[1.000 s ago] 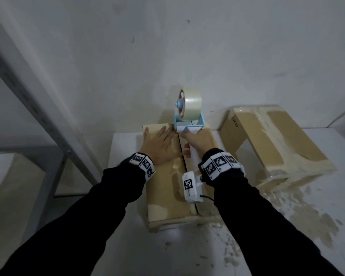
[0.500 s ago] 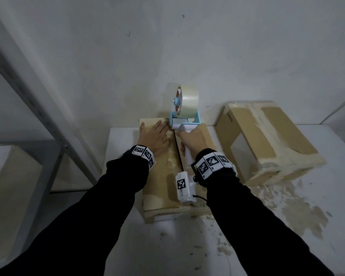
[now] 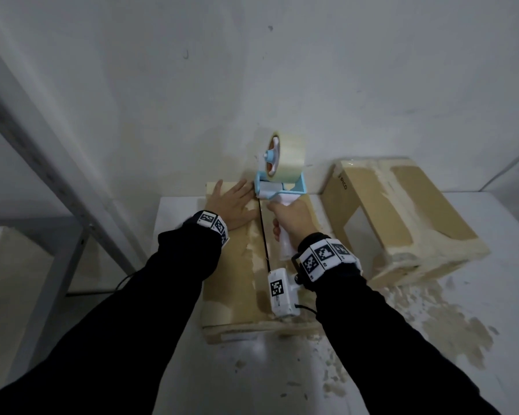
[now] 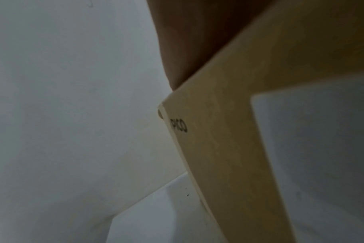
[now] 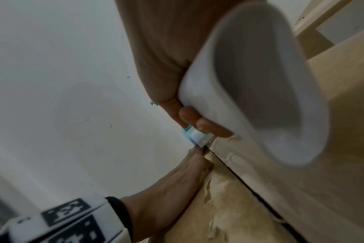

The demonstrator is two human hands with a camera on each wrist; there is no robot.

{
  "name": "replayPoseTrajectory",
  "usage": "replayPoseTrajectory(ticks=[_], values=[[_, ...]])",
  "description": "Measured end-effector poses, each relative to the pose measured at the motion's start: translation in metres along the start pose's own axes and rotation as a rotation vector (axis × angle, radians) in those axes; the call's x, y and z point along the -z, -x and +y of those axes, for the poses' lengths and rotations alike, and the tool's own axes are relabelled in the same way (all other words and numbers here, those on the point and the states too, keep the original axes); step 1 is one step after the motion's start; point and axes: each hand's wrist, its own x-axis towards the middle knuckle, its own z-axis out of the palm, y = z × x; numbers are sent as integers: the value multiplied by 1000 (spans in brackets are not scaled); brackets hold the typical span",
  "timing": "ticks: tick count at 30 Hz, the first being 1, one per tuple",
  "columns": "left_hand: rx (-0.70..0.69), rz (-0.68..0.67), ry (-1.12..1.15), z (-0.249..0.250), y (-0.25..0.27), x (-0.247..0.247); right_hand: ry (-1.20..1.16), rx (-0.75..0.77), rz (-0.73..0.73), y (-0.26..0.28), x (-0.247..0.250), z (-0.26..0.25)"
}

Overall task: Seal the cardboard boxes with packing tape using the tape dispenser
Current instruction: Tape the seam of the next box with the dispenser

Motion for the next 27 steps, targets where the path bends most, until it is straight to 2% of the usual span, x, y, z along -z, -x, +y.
replayPoseTrajectory(ticks=[5,13,27], values=[[14,23,16,-3,-7,-9,73,53,17,3,-13,1],[63,-3,33,2,-3,-2,19,40,32,16,-3,22],[136,13,-8,11,2,-6,-58,26,10,74,18,36]])
